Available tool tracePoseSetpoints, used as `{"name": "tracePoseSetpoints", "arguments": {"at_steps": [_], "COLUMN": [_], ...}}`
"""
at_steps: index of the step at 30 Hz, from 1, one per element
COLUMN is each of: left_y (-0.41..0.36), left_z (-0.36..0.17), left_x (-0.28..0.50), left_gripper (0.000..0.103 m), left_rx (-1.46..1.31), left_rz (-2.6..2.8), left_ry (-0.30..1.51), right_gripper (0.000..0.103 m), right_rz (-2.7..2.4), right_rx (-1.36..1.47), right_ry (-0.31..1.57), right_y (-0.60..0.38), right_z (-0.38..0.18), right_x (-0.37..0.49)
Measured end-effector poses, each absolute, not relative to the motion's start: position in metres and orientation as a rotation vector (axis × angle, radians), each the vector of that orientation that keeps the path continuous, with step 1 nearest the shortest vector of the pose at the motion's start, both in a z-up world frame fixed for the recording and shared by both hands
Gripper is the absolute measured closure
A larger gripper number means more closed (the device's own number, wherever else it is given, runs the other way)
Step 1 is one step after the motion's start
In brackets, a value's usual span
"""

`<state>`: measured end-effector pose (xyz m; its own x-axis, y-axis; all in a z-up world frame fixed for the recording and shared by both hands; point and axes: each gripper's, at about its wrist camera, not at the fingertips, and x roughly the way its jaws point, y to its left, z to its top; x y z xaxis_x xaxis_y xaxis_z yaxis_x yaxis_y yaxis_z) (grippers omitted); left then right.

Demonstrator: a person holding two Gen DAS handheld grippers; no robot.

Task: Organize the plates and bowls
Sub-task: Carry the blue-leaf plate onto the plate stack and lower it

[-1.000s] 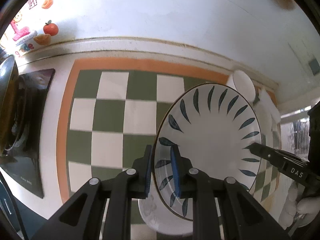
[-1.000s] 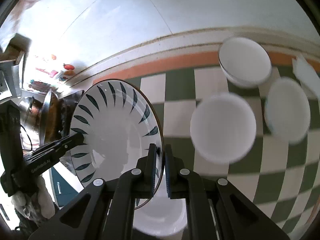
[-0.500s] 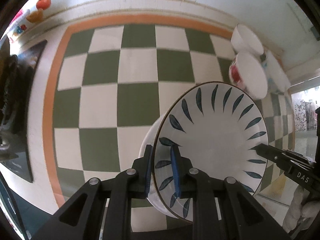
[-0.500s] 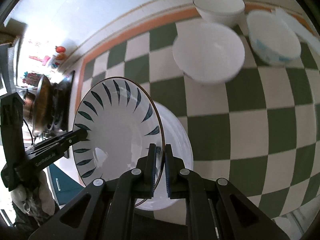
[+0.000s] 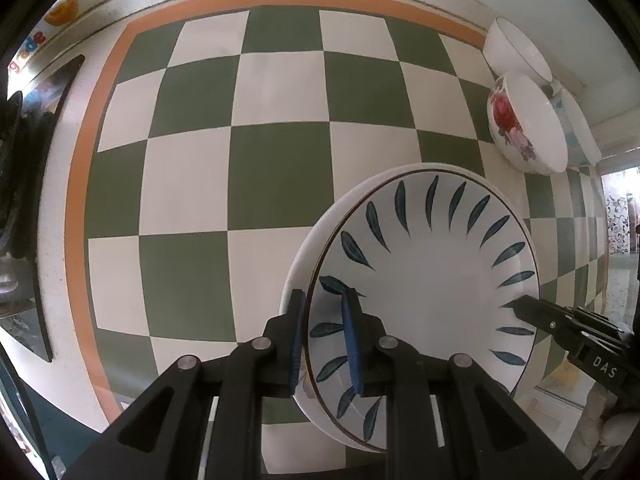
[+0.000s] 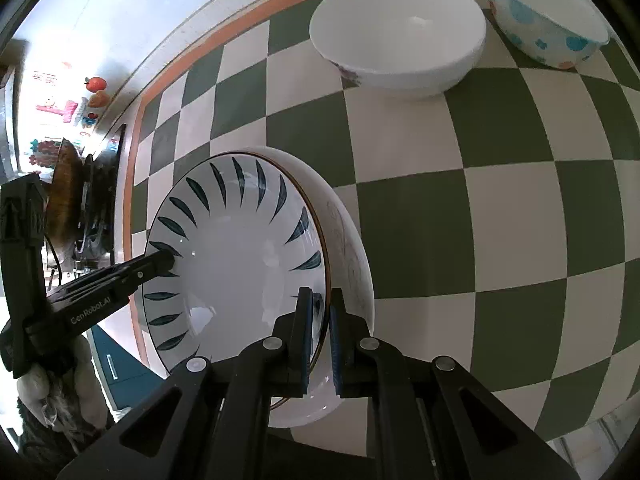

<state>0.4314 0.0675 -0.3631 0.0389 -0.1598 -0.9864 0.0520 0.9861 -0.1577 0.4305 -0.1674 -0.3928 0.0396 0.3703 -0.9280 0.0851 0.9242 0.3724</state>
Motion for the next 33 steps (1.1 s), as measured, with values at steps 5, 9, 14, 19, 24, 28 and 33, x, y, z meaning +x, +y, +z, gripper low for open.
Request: {"name": "tracePoseSetpoints", "arguments": {"at_steps": [5,9,14,19,24,28,33], "left_y": [0.063,0.062,0.066,0.067,0.065,0.059,0.054], "left_z": [-0.367,-0.368,-0.369,-0.369,-0.366,-0.364,-0.343], "left_x": [0.432,0.432,0.431,0.427,0.426,0.424,0.412], "left_gripper": [0.086,0.086,0.085,0.085,0.085,0.085,0.085], "left_rx": [-0.09,-0.092,-0.106,-0.103,-0.082,-0.073,-0.066], "left_rz": [-0.16,-0.155,-0.153,-0.145,-0.124,-0.115,-0.116], "left_ry": [1.529,1.529,1.55,1.561,1.56,1.553,1.525], "right_gripper": [0.094,0.094,0.091,0.091,0.09,0.09,0.09], "right_rz": [0.215,0.215,0.209,0.186,0.175,0.17,0.166], "right_rx": [0.369,0.366,0.394,0.38,0.354,0.319,0.276], "right_ry": [1.53,1.527,1.543,1.562,1.574,1.565,1.544], "right_y": [-0.167,-0.167,-0.17,-0.168,-0.166,-0.164,-0.16], "right_z": [-0.397,-0.396,-0.398,-0.396,-0.393,-0.386,-0.371], "right_x": [0.432,0.432,0.433,0.434,0.436,0.437,0.429]}}
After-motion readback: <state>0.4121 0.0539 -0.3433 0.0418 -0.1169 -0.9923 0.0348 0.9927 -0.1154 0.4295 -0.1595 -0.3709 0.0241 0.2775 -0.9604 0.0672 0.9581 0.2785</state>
